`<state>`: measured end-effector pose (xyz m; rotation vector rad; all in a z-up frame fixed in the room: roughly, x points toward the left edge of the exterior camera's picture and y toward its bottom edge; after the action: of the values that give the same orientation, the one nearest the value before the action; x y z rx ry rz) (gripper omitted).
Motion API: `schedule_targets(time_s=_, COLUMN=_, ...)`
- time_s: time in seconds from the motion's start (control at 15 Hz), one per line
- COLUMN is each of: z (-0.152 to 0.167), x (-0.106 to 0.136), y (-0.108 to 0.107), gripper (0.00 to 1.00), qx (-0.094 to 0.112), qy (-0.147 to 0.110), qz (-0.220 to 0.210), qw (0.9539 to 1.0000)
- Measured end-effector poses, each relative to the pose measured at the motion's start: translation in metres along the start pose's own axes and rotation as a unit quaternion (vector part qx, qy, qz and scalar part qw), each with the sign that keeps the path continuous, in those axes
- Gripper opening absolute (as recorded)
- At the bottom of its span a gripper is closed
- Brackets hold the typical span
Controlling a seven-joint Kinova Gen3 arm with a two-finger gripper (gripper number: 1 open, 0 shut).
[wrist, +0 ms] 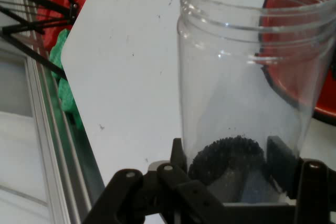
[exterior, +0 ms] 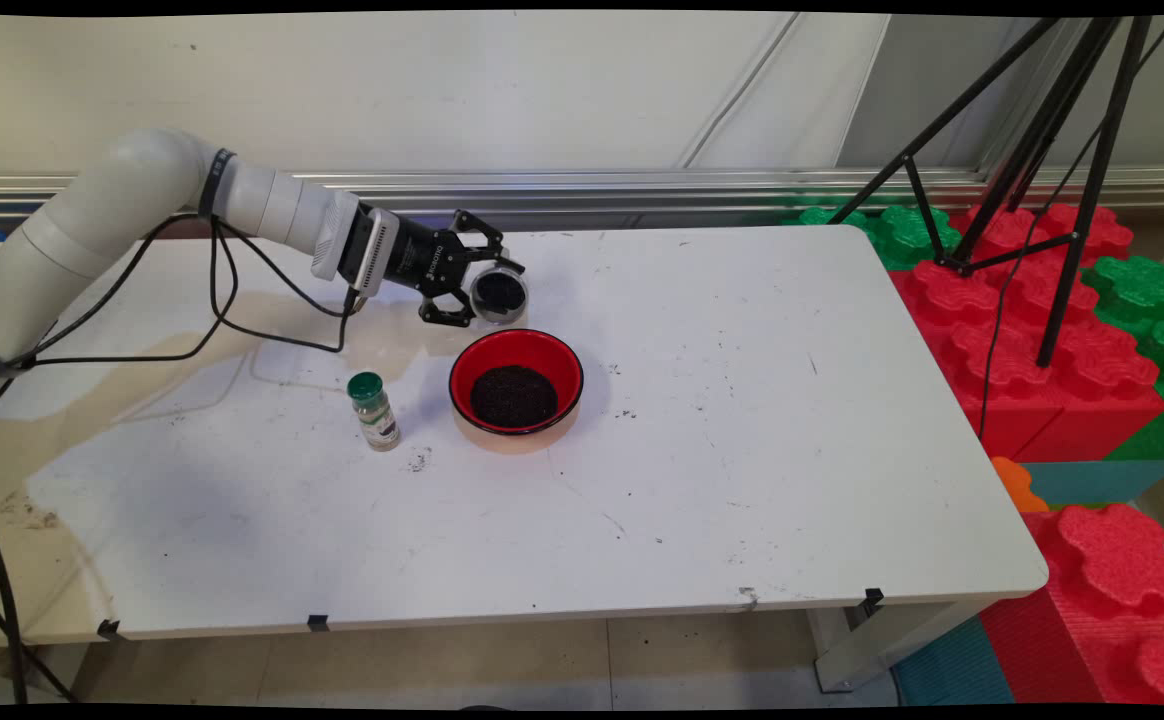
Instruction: Pour the black seasoning powder in the red bowl
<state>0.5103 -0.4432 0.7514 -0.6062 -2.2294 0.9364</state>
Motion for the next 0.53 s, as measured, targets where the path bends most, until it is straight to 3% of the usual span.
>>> schedule_targets(time_s=0.27, z=0.001, x=0.006, y=-0.009, gripper=0.00, qx=-0.005, qy=-0.010, qz=0.066, qw=0.9978)
schedule_targets(time_s=0.53, z=0.000, x=0.012, y=-0.018, gripper=0.00, qx=-0.009, qy=-0.018, qz=0.133, qw=0.9910)
